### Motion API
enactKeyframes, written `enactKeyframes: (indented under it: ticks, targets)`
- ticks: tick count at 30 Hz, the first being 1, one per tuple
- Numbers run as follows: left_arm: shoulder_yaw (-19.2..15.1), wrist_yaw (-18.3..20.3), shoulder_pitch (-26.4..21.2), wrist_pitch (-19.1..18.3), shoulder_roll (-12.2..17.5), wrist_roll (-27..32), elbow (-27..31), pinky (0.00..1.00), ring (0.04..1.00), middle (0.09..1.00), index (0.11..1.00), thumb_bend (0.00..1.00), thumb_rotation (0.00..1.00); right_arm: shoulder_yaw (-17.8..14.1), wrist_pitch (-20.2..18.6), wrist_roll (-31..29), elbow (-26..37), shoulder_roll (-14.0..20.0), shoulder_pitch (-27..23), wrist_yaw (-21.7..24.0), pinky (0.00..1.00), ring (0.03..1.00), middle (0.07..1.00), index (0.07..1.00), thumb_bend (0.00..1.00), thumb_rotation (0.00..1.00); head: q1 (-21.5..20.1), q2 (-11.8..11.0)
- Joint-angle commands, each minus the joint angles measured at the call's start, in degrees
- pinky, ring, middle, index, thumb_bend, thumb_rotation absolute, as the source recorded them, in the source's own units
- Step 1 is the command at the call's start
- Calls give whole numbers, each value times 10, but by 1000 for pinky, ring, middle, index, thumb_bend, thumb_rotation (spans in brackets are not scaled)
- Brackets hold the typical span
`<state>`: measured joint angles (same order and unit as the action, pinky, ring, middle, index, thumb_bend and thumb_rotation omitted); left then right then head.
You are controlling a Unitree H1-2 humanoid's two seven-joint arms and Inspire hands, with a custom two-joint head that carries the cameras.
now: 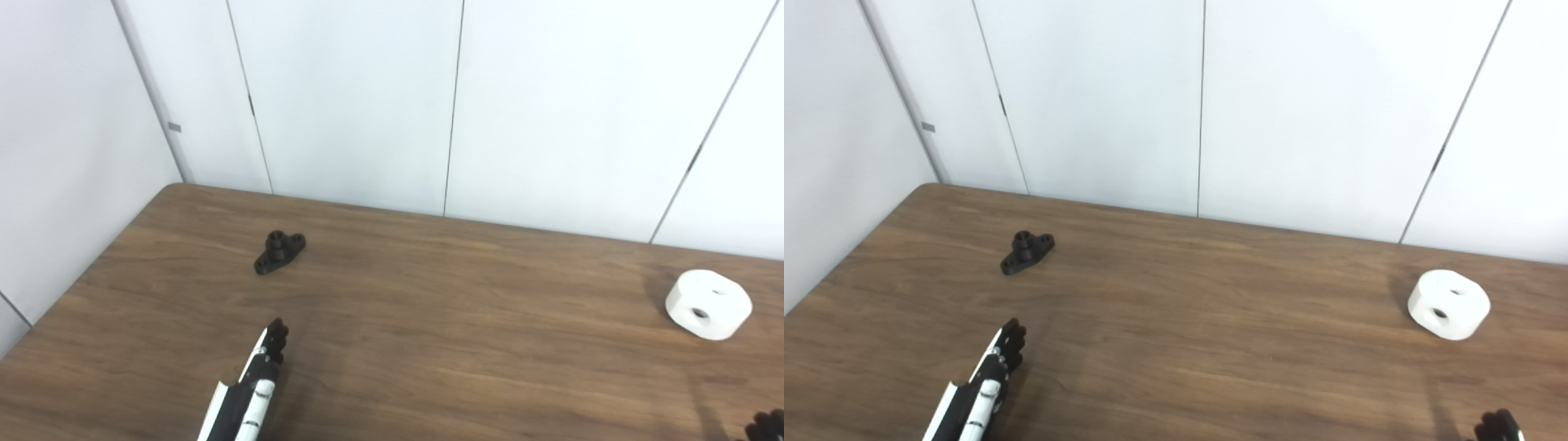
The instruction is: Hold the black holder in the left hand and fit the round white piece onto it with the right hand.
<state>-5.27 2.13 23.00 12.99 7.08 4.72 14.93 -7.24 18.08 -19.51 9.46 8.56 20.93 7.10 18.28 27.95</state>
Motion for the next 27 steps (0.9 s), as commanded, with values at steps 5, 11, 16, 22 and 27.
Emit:
enactKeyframes:
  ticks: [5, 11, 16, 22, 27]
  targets:
    - [12, -11, 5, -20, -21, -22, 3, 1000, 1000, 980, 1000, 492, 744, -6, -25, -3, -48, -6, -4, -5, 1000, 1000, 989, 972, 652, 994, -2, 4]
    - [7, -35, -7, -47, -9, -122, 56, 947, 971, 959, 982, 506, 412, -7, -30, 0, -41, -6, 1, -9, 1000, 999, 979, 964, 676, 1000, -6, 6]
    - [-7, -40, -47, -94, 2, -138, 98, 954, 970, 948, 967, 606, 276, -8, -28, 11, -45, -5, 1, -11, 1000, 985, 965, 950, 678, 1000, -13, 9]
    - [-13, -31, -98, -170, 27, -189, 134, 955, 970, 949, 958, 711, 265, -11, -30, 16, -44, -8, 1, -15, 1000, 964, 949, 930, 694, 1000, -15, 9]
    - [-17, -13, -137, -261, 51, -303, 170, 958, 979, 983, 947, 749, 329, -11, -25, 12, -50, -8, 0, -9, 986, 958, 942, 920, 689, 987, -17, 10]
